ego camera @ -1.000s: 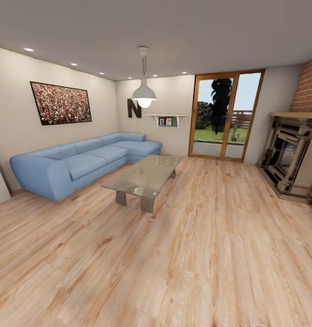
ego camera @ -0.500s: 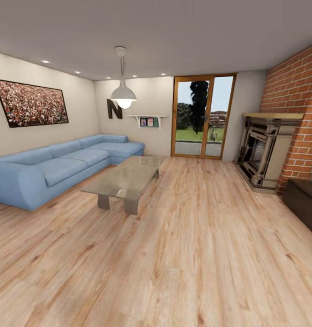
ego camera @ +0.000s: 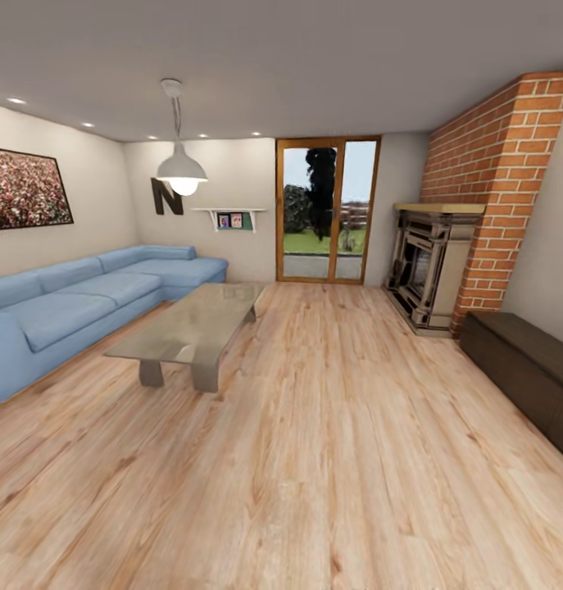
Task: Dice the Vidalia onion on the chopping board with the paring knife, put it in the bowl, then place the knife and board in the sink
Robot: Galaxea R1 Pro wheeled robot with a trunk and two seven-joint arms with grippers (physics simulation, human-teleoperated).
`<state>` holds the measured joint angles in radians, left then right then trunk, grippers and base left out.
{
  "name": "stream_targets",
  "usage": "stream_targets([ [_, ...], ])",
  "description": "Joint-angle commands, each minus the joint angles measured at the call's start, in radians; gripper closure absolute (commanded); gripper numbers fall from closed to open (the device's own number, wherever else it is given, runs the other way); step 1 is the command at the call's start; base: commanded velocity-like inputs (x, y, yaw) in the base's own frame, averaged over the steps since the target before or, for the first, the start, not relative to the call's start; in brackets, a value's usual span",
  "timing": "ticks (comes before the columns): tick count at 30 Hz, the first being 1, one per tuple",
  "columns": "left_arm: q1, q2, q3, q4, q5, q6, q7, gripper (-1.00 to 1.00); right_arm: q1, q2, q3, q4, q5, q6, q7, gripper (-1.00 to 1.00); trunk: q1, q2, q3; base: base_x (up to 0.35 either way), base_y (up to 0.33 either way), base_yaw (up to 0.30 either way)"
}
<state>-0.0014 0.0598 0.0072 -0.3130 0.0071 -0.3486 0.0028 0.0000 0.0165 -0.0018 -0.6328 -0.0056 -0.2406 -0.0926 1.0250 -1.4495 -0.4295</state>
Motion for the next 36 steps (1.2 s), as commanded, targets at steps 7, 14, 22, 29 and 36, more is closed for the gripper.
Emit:
stream_targets([
  [7, 0.0, 0.0, 0.0, 0.0, 0.001, -0.002, 0.0, -1.0, 0.0, 0.0, -0.001, 0.005, -0.001, -0.002, -0.002, -1.0, 0.0, 0.0, -0.001, 0.0, 0.0, -0.281],
  [14, 0.0, 0.0, 0.0, 0.0, 0.001, -0.002, 0.0, -1.0, 0.0, 0.0, 0.0, 0.005, -0.001, -0.002, -0.002, -1.0, 0.0, 0.0, -0.001, 0.0, 0.0, -0.281],
  [22, 0.0, 0.0, 0.0, 0.0, 0.001, -0.001, 0.0, -1.0, 0.0, 0.0, 0.0, 0.005, -0.001, -0.002, -0.002, -1.0, 0.0, 0.0, -0.001, 0.0, 0.0, -0.281],
  [29, 0.0, 0.0, 0.0, 0.0, 0.001, -0.001, 0.0, -1.0, 0.0, 0.0, 0.0, 0.005, -0.001, -0.002, -0.002, -1.0, 0.0, 0.0, -0.001, 0.0, 0.0, -0.281],
  [36, 0.0, 0.0, 0.0, 0.0, 0.001, -0.001, 0.0, -1.0, 0.0, 0.0, 0.0, 0.005, -0.001, -0.002, -0.002, -1.0, 0.0, 0.0, -0.001, 0.0, 0.0, -0.281],
])
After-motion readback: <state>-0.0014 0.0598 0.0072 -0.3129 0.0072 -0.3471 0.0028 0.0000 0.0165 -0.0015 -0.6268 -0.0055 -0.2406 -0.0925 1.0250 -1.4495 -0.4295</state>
